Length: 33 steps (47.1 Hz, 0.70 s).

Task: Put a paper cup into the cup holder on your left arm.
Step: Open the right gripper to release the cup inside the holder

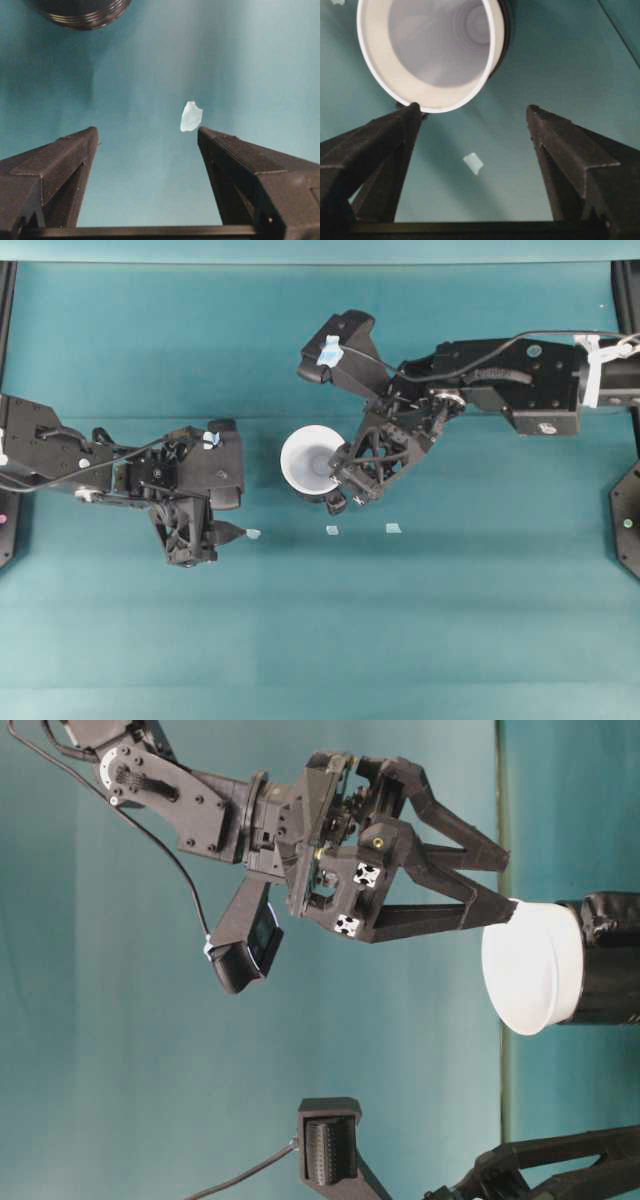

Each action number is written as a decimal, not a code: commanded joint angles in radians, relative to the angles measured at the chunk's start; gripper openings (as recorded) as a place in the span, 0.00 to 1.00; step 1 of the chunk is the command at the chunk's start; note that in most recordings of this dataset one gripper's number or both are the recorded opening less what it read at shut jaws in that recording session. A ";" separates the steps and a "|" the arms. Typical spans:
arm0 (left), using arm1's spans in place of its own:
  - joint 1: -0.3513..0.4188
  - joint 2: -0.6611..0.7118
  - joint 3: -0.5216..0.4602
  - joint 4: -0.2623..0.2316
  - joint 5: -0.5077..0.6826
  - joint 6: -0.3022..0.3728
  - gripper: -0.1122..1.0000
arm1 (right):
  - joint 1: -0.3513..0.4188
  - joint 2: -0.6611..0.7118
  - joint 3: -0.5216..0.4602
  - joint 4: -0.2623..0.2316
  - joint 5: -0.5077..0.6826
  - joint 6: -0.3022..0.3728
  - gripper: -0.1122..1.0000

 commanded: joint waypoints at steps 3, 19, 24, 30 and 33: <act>-0.002 -0.002 -0.006 0.003 -0.008 0.000 0.87 | 0.005 -0.028 -0.005 -0.005 -0.006 0.006 0.93; 0.002 -0.002 -0.006 0.003 -0.008 0.000 0.87 | 0.006 -0.034 -0.005 -0.011 -0.006 0.006 0.93; 0.002 -0.002 -0.006 0.003 -0.008 0.000 0.87 | 0.008 -0.035 -0.005 -0.011 -0.006 0.008 0.93; 0.002 -0.002 -0.006 0.003 -0.008 0.000 0.87 | 0.009 -0.040 -0.005 -0.011 -0.015 0.006 0.93; 0.002 -0.002 -0.006 0.003 -0.008 0.000 0.87 | 0.009 -0.043 -0.005 -0.011 -0.025 0.006 0.93</act>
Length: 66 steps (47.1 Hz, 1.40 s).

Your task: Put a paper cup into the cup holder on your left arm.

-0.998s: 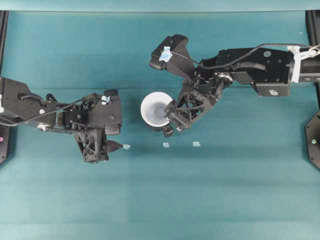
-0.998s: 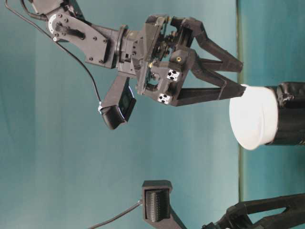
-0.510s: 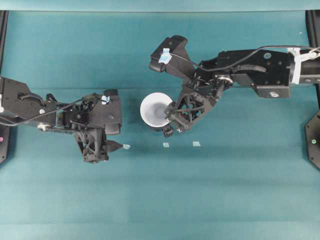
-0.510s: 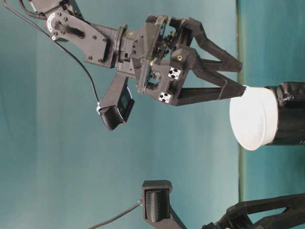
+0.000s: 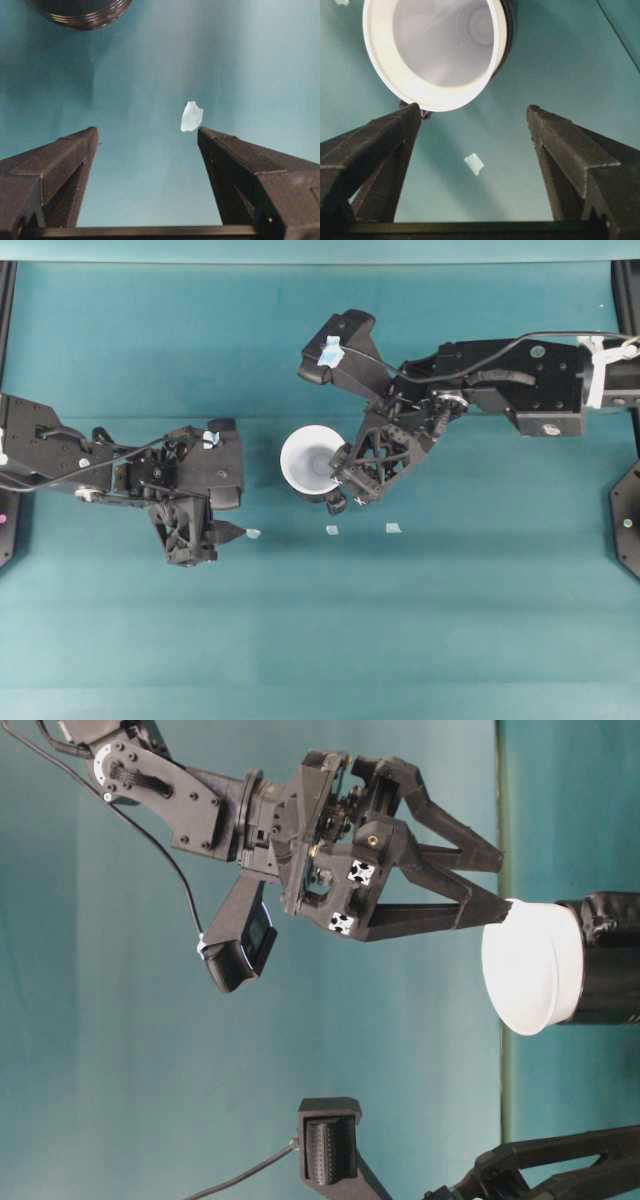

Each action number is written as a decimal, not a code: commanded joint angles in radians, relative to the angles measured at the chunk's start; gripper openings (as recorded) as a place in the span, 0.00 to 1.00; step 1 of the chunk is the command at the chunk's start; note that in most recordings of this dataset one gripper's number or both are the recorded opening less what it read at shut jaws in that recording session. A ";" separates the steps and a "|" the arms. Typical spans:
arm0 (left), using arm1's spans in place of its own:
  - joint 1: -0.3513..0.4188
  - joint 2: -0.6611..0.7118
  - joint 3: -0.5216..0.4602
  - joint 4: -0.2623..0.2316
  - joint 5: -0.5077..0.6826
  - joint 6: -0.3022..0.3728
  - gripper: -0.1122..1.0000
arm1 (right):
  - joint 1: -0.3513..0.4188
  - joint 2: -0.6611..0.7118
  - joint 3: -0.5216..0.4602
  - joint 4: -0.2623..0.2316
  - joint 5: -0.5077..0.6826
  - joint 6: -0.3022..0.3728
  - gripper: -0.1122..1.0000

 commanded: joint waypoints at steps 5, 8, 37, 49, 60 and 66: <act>0.002 -0.002 -0.006 0.003 -0.008 0.000 0.87 | 0.003 -0.041 0.003 -0.006 -0.041 0.008 0.93; 0.002 0.000 -0.006 0.002 -0.008 0.000 0.87 | 0.003 -0.048 0.012 -0.006 -0.057 0.008 0.93; 0.002 -0.002 0.006 0.003 -0.031 0.000 0.87 | 0.021 -0.179 0.146 -0.006 -0.222 0.000 0.93; 0.000 -0.002 0.003 0.003 -0.058 0.000 0.87 | 0.028 -0.242 0.225 -0.008 -0.284 -0.005 0.93; 0.000 -0.002 0.006 0.003 -0.060 0.000 0.87 | 0.046 -0.298 0.293 -0.064 -0.288 -0.037 0.93; 0.000 -0.003 0.008 0.003 -0.058 0.000 0.87 | 0.057 -0.327 0.330 -0.109 -0.291 -0.043 0.93</act>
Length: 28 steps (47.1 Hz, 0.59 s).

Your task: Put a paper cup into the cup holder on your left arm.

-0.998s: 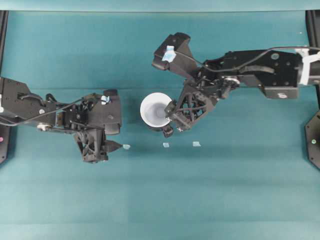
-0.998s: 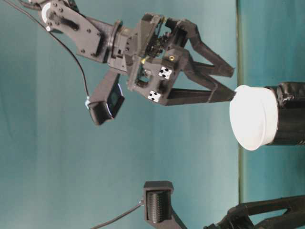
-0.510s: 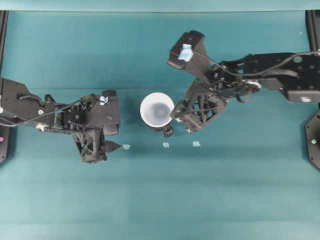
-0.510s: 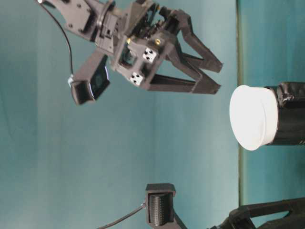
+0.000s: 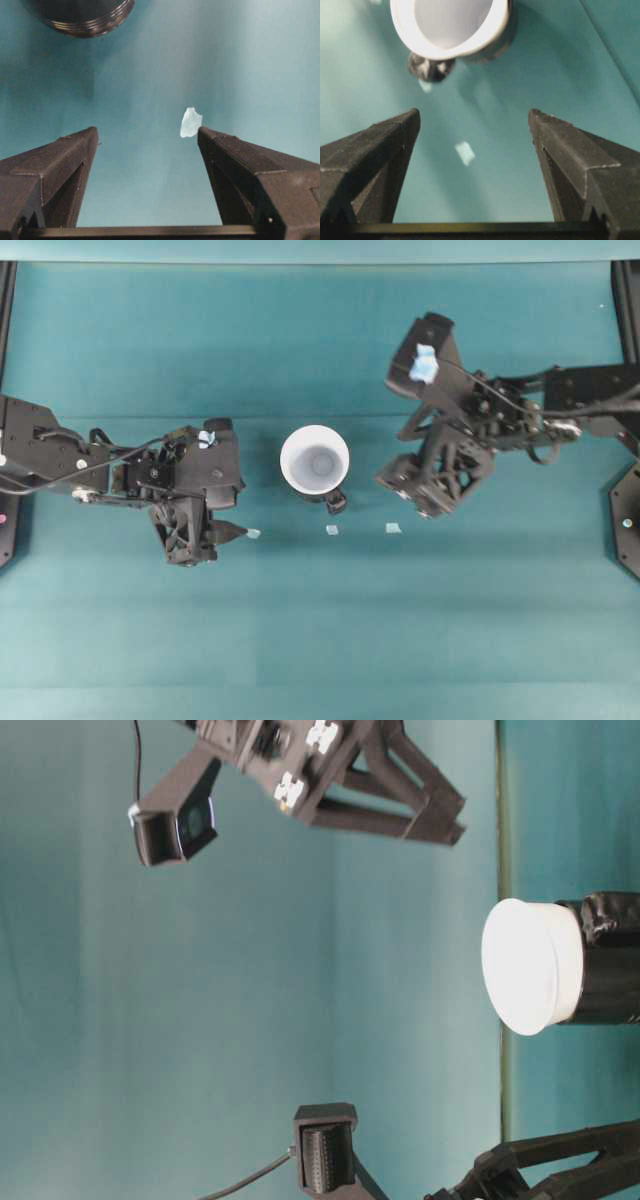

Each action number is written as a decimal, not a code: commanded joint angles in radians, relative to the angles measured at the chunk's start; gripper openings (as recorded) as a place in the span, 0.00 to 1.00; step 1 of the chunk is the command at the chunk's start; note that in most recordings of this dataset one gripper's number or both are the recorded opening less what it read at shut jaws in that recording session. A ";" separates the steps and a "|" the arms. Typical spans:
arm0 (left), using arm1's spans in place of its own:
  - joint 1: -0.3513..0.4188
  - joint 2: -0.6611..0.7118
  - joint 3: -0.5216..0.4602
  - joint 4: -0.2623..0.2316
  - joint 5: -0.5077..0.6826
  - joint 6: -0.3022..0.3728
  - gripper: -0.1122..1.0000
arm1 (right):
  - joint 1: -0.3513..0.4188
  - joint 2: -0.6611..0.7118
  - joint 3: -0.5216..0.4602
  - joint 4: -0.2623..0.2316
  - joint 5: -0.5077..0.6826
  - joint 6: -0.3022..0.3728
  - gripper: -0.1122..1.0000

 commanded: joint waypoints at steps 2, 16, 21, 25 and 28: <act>0.000 -0.003 -0.008 0.003 -0.006 0.000 0.87 | 0.011 -0.043 0.018 -0.028 -0.014 -0.012 0.93; 0.000 -0.003 -0.009 0.002 -0.008 0.000 0.87 | 0.014 -0.086 0.069 -0.031 -0.046 -0.014 0.93; 0.000 -0.008 -0.015 0.003 -0.008 0.000 0.87 | 0.014 -0.092 0.077 -0.031 -0.044 -0.014 0.93; -0.002 -0.017 -0.028 0.003 -0.020 0.002 0.87 | 0.014 -0.092 0.083 -0.031 -0.041 -0.014 0.93; -0.003 -0.025 -0.037 0.003 -0.035 0.008 0.87 | 0.017 -0.094 0.091 -0.031 -0.043 -0.014 0.93</act>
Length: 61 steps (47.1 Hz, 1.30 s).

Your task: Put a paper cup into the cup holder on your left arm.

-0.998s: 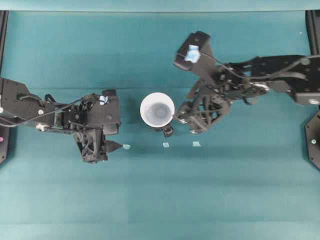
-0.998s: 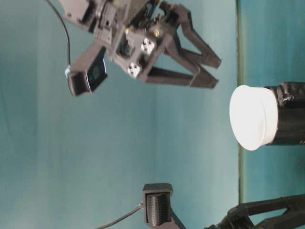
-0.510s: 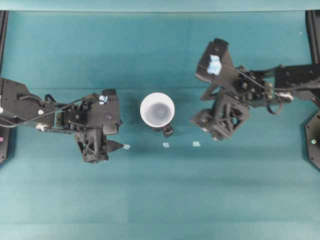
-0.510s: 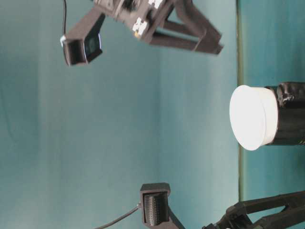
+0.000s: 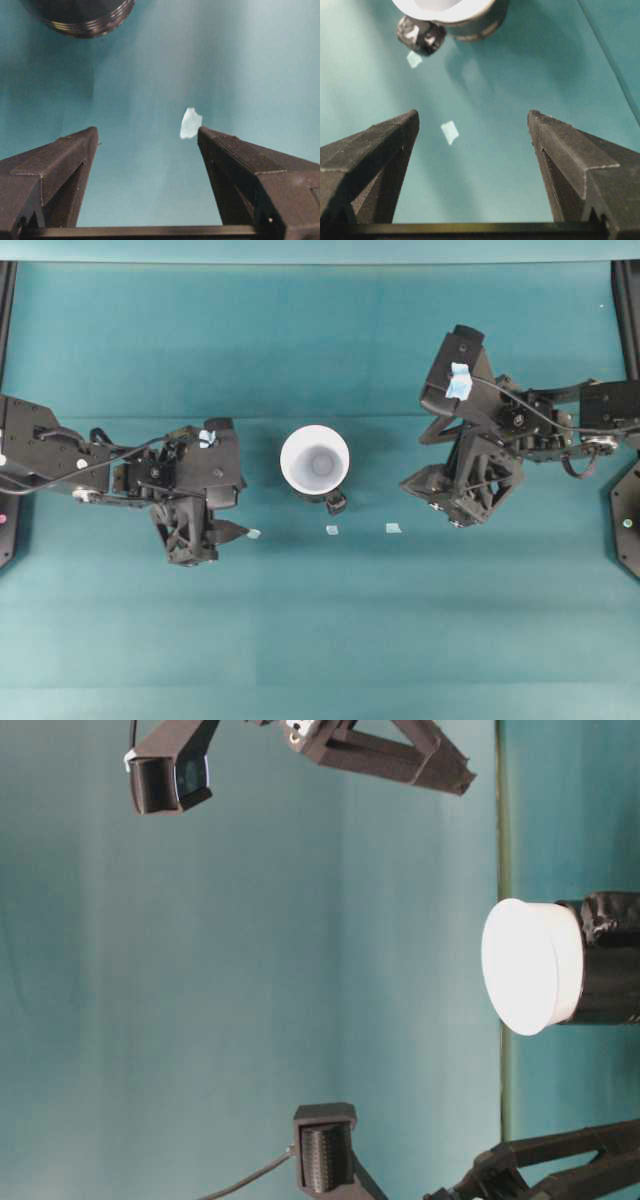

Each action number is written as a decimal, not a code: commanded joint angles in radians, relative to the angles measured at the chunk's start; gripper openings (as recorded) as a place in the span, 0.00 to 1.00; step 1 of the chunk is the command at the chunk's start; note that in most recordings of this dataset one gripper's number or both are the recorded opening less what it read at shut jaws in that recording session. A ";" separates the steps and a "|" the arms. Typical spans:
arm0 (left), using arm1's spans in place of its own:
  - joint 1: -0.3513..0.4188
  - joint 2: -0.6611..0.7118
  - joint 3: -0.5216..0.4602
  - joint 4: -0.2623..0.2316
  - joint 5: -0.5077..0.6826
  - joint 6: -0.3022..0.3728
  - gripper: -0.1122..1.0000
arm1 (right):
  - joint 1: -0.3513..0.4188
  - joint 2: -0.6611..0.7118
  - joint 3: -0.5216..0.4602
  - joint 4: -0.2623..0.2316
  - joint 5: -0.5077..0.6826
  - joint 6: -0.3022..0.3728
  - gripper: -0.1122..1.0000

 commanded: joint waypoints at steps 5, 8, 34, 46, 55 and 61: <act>-0.005 -0.021 -0.028 0.003 -0.038 0.012 0.87 | 0.011 -0.018 0.018 -0.002 -0.011 -0.009 0.93; -0.005 -0.025 -0.028 0.003 -0.037 0.012 0.87 | 0.015 -0.018 0.023 -0.002 -0.011 -0.011 0.93; -0.037 -0.179 0.038 0.003 0.003 0.072 0.87 | 0.025 -0.040 0.048 -0.008 -0.032 -0.009 0.93; -0.037 -0.202 0.060 0.002 0.021 0.098 0.87 | 0.035 -0.043 0.051 -0.008 -0.043 -0.011 0.93; -0.037 -0.201 0.055 0.003 0.021 0.097 0.87 | 0.035 -0.043 0.051 -0.025 -0.063 -0.012 0.93; -0.037 -0.199 0.058 0.003 0.021 0.097 0.87 | 0.035 -0.043 0.051 -0.041 -0.064 -0.011 0.93</act>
